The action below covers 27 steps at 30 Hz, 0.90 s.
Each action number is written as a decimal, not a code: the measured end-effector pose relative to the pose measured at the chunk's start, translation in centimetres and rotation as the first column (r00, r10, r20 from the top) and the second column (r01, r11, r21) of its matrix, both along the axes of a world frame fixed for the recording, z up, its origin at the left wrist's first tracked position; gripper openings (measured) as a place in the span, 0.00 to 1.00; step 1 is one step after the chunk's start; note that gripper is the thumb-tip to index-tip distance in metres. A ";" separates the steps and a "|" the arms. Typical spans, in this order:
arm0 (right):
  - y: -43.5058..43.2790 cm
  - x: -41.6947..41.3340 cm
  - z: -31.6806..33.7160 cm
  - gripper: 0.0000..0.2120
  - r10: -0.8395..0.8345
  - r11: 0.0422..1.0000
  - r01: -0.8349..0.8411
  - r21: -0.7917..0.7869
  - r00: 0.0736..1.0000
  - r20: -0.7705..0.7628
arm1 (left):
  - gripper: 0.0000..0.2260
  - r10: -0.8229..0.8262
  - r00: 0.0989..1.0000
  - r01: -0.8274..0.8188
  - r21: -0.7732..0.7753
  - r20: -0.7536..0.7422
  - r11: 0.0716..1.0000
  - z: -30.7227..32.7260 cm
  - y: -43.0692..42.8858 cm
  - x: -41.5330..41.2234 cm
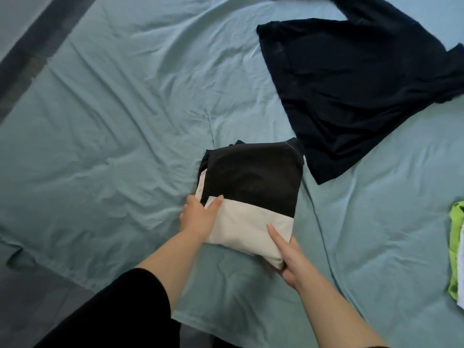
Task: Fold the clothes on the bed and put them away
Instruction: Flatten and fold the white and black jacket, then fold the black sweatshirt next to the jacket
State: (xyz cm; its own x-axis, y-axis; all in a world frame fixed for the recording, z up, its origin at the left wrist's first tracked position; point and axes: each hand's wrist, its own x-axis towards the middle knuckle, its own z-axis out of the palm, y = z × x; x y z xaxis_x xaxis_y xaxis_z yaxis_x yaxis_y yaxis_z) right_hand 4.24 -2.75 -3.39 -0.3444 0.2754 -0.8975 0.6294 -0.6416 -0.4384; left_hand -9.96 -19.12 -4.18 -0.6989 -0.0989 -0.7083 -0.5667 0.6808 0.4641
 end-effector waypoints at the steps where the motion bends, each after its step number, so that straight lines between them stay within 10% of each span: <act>1: -0.5 -0.3 0.3 0.20 -0.012 0.999 0.012 0.046 1.000 0.015 | 0.24 0.057 0.998 -0.058 0.115 0.005 0.992 0.1 -0.1 -0.4; 10: -7.9 -8.0 5.8 0.06 -0.093 0.914 0.113 0.390 0.993 -0.069 | 0.11 -0.026 0.969 0.119 0.368 -0.247 0.922 6.5 -3.9 -9.5; 16: -11.5 -16.1 6.5 0.10 -0.086 0.896 0.176 0.408 0.970 -0.228 | 0.11 -0.087 0.909 0.201 0.245 -0.407 0.948 8.6 -7.3 -18.2; 27: -10.7 -18.3 0.8 0.20 0.167 0.959 -0.169 0.227 0.985 0.030 | 0.26 -0.341 0.923 0.272 -0.326 -0.178 0.905 4.3 -8.5 -18.6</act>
